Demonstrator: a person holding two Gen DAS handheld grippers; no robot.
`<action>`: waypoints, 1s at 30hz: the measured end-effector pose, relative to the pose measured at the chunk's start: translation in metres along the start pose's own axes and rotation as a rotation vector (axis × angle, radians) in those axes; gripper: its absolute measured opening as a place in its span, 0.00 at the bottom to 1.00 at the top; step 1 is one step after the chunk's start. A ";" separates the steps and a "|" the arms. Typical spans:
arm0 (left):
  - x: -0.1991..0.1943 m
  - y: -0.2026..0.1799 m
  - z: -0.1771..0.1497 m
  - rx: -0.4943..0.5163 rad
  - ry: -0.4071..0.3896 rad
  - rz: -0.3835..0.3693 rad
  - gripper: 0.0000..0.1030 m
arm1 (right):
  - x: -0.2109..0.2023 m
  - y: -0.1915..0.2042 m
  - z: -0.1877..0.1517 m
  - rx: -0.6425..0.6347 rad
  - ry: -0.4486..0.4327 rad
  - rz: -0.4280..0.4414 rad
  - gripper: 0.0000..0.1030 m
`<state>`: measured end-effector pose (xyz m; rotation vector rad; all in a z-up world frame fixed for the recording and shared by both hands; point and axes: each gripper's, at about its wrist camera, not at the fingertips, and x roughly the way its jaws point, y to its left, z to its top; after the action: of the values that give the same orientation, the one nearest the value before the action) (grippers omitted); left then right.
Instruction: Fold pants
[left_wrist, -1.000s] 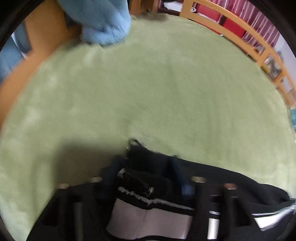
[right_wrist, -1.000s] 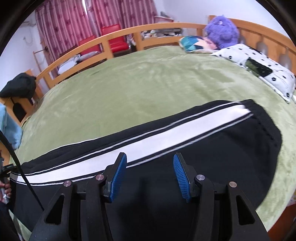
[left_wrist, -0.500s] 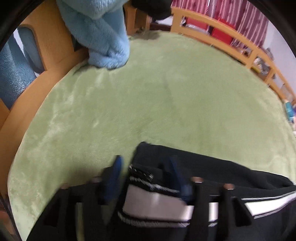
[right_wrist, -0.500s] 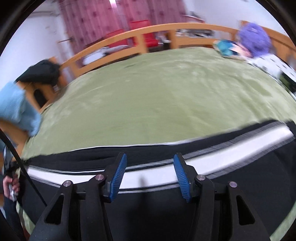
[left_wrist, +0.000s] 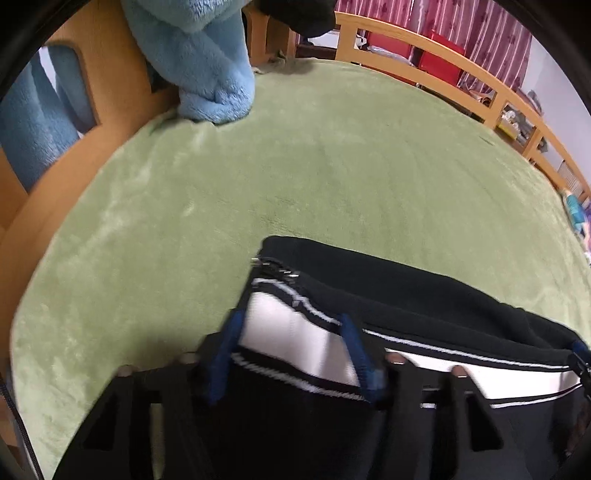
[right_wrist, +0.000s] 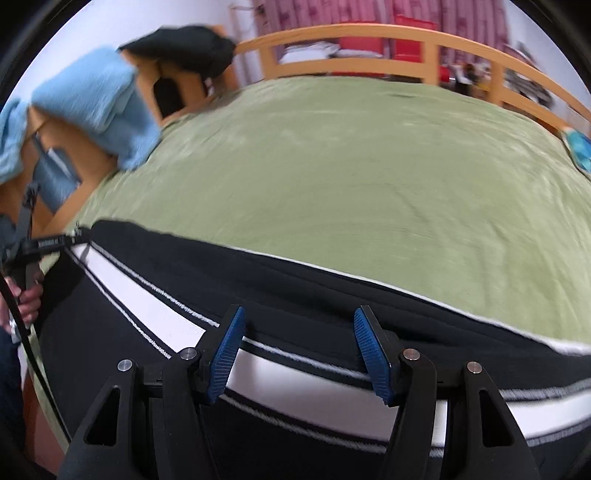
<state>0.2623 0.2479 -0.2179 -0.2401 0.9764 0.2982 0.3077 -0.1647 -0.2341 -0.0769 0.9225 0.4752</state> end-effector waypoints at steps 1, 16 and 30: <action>-0.002 0.000 -0.001 0.002 -0.006 0.008 0.30 | 0.006 0.004 0.001 -0.022 0.016 0.009 0.59; -0.054 0.022 0.025 -0.084 -0.180 -0.229 0.17 | -0.040 0.020 0.023 -0.090 -0.121 0.006 0.03; -0.023 0.035 0.007 -0.133 -0.031 -0.073 0.69 | -0.001 0.004 0.016 0.034 -0.069 -0.093 0.42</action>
<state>0.2429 0.2792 -0.1968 -0.3908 0.9162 0.3000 0.3175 -0.1574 -0.2228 -0.0713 0.8558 0.3737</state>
